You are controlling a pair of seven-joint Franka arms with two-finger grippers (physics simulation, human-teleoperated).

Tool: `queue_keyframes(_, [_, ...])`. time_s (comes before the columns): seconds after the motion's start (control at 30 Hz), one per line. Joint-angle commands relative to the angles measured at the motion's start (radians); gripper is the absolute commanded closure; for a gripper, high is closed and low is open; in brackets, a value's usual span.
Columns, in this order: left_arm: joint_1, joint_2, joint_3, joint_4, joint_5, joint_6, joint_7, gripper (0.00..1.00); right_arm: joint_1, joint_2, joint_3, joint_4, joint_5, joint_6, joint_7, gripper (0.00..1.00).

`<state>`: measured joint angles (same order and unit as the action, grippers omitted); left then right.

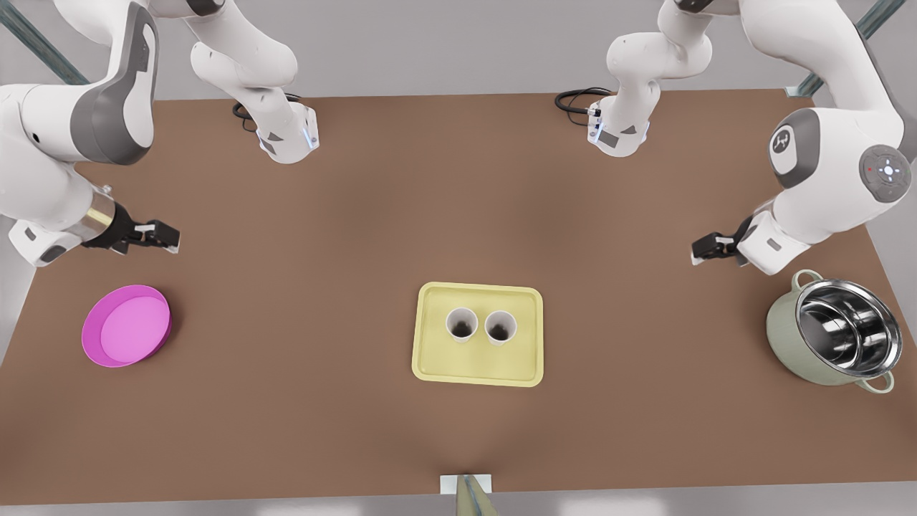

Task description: Use the left arm to pick up the white IKEA cup from the tray and place it on the middle-left position; use the right arm to pick up the white IKEA cup from the tray and place it on the middle-right position

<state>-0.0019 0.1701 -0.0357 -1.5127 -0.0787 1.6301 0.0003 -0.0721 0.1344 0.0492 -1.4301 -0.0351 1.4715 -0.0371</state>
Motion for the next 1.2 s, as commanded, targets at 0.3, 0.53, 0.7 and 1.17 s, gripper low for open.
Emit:
queue_keyframes(0.3, [-0.018, 0.0, 0.003, -0.015, 0.043, 0.043, -0.06, 0.0, 0.348, 0.244, 0.017, 0.007, 0.046, 0.256, 0.422, 0.0])
queue_keyframes(0.53, [-0.018, 0.002, 0.002, -0.021, 0.042, 0.045, -0.06, 0.0, 0.503, 0.542, 0.017, 0.125, 0.049, 0.629, 0.672, 0.0])
queue_keyframes(0.7, [-0.018, 0.003, 0.002, -0.023, 0.042, 0.047, -0.06, 0.0, 0.546, 0.695, 0.018, 0.263, 0.047, 0.84, 0.665, 0.0])
queue_keyframes(1.17, [-0.016, 0.003, 0.003, -0.027, 0.042, 0.051, -0.056, 0.0, 0.649, 0.78, 0.049, 0.313, 0.046, 0.905, 0.657, 0.0])
